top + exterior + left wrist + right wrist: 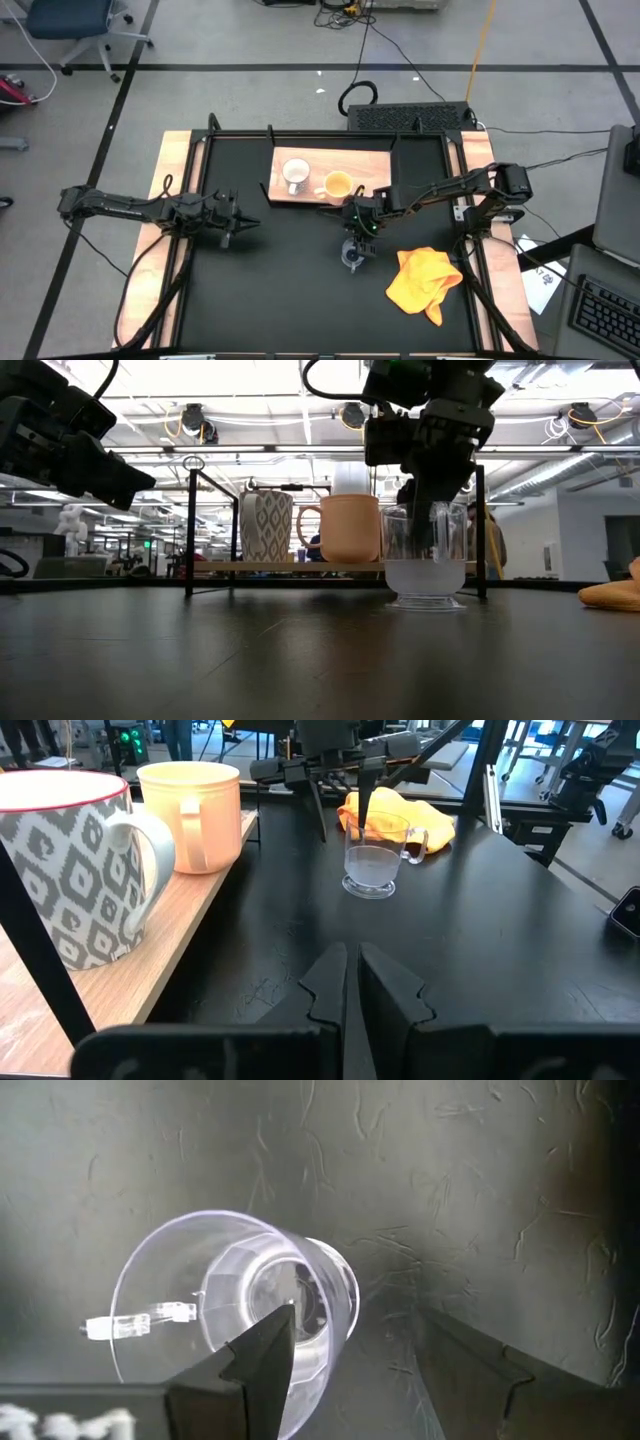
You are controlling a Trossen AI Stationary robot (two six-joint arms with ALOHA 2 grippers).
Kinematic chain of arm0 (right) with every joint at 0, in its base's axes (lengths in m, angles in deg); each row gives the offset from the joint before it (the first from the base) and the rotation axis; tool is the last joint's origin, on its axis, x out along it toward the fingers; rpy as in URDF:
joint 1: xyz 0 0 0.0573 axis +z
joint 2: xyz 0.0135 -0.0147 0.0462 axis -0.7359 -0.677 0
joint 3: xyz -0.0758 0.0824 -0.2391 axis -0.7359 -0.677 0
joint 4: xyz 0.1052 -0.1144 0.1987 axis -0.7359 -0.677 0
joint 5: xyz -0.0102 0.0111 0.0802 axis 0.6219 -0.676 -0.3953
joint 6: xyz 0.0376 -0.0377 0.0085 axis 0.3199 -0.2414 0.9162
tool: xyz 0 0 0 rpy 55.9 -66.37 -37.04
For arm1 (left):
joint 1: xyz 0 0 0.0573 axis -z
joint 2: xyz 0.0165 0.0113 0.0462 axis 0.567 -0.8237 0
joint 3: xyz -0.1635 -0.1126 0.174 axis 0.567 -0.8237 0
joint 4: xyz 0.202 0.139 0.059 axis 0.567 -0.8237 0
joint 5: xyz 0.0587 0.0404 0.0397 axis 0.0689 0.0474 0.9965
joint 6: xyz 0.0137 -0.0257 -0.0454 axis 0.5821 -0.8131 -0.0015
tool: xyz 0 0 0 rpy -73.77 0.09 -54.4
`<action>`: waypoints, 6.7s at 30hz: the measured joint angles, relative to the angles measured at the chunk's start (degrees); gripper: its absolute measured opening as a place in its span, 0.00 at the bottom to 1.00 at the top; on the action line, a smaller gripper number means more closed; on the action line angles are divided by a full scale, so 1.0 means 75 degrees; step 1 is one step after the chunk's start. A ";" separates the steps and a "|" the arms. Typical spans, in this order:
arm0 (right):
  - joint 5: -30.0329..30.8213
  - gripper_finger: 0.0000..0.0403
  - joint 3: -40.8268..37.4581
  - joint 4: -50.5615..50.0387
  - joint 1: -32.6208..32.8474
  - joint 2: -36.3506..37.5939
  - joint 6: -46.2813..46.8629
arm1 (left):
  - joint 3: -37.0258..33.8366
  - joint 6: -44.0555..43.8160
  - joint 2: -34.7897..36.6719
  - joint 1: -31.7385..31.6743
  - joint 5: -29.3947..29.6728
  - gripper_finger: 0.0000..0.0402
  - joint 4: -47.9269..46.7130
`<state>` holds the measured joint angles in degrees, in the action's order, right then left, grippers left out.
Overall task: Stack small to large cups/mugs on shelf
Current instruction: Put the transparent mug on the shelf
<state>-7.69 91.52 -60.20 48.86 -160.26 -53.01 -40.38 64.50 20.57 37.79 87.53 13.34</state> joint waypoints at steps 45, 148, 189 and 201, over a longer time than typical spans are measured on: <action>0.0199 0.00 0.0000 -0.0237 0.0000 0.0170 -0.0016 | 0.0000 -0.0015 0.0000 -0.0002 0.0000 0.08 0.0000; 0.0954 0.00 0.2154 -0.3201 -0.3203 0.0772 -0.2539 | -0.0002 0.0012 -0.0003 0.0000 -0.0001 0.08 -0.0227; 0.0948 0.00 0.0977 -0.2097 -0.3544 0.0766 -0.3006 | 0.0000 0.0099 -0.0001 -0.0001 0.0000 0.08 -0.0169; 0.0948 0.00 0.0921 -0.2091 -0.3547 0.0766 -0.2913 | -0.0003 0.0096 -0.0003 -0.0003 0.0000 0.08 -0.0166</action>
<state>-0.58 98.42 -75.88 22.26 -154.51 -74.86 -40.40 65.22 20.55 37.76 87.53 12.10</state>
